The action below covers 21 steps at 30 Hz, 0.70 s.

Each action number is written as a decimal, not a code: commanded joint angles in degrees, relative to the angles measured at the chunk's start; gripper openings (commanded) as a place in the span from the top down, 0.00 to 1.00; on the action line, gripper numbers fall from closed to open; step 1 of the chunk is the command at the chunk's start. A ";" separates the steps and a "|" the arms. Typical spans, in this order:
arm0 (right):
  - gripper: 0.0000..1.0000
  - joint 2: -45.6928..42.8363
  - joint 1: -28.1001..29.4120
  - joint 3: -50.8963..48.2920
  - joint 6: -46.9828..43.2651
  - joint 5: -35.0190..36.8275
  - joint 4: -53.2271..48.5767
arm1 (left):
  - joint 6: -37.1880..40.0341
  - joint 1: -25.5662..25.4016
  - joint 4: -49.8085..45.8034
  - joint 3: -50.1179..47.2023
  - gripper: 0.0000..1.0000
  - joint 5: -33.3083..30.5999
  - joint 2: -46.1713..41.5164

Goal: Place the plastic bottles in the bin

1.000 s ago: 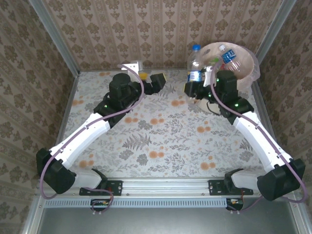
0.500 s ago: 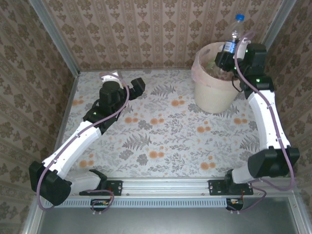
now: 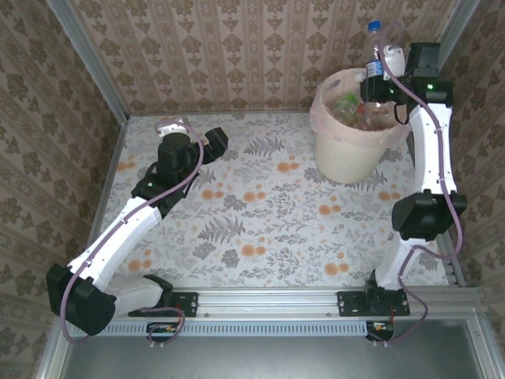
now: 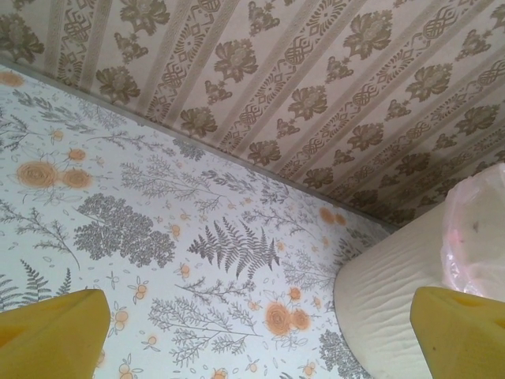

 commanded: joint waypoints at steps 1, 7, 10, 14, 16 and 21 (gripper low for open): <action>0.47 3.61 0.10 6.00 -9.44 0.35 -13.72 | -1.06 0.58 -1.12 0.13 0.00 -0.53 -1.08; 0.29 4.25 0.05 6.94 -12.14 4.59 -15.43 | -1.09 0.69 -1.85 0.24 0.00 -0.69 -1.43; 0.18 3.51 0.05 6.42 -12.32 3.66 -15.15 | -1.36 0.77 -1.87 0.14 0.00 -0.84 -1.35; 0.16 2.98 0.05 6.44 -9.86 2.87 -13.69 | -1.63 0.77 -1.68 0.09 0.00 -0.36 -1.00; 0.17 3.01 0.05 6.37 -7.44 2.69 -12.05 | -1.65 0.77 -1.68 0.26 0.00 -0.17 -0.76; 0.35 4.34 0.05 6.36 0.90 6.01 -7.09 | -1.77 0.77 -1.68 0.12 0.00 -0.18 -0.36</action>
